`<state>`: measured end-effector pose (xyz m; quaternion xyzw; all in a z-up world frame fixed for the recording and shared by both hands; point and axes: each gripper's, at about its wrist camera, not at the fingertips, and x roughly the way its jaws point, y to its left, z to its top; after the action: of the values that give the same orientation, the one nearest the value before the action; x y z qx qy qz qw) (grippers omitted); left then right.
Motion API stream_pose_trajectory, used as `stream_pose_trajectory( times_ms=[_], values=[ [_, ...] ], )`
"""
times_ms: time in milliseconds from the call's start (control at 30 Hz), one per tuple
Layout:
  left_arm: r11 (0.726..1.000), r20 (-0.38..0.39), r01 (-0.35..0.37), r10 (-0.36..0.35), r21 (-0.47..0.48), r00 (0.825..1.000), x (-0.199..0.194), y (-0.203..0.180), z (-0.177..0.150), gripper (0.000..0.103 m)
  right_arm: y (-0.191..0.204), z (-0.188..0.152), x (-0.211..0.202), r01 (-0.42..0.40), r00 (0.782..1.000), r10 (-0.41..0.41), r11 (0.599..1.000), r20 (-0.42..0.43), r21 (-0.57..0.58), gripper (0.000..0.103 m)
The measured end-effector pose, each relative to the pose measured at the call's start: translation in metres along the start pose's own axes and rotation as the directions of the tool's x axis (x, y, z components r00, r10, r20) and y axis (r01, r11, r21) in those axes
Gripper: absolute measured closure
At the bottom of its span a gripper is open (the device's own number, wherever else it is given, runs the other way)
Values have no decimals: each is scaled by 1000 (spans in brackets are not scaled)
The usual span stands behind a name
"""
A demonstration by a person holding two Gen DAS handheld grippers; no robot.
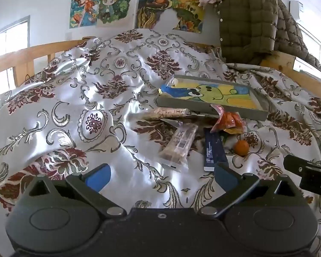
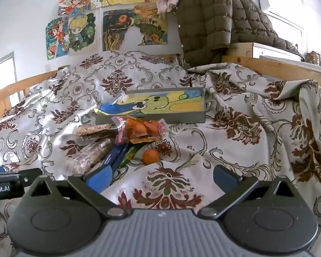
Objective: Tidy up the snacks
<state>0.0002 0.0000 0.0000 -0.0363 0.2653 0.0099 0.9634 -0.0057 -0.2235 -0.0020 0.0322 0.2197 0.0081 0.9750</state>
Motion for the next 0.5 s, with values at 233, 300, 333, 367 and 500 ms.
stream_pose_trajectory(
  times_ms=[233,300,333,367,500],
  values=[
    [1000,1,2,-2,-2,1000,0,0,0,1,0,0,1,0,1000,0,1000,-2,-1,0],
    [1000,1,2,-2,-2,1000,0,0,0,1,0,0,1,0,1000,0,1000,-3,-1,0],
    [1000,1,2,-2,-3,1000,0,0,0,1,0,0,1,0,1000,0,1000,-3,-1,0],
    [1000,0,2,-2,-3,1000,0,0,0,1,0,0,1,0,1000,0,1000,-4,0,0],
    [1000,0,2,-2,-5,1000,0,0,0,1,0,0,2,-1,1000,1,1000,-7,0,0]
  ],
)
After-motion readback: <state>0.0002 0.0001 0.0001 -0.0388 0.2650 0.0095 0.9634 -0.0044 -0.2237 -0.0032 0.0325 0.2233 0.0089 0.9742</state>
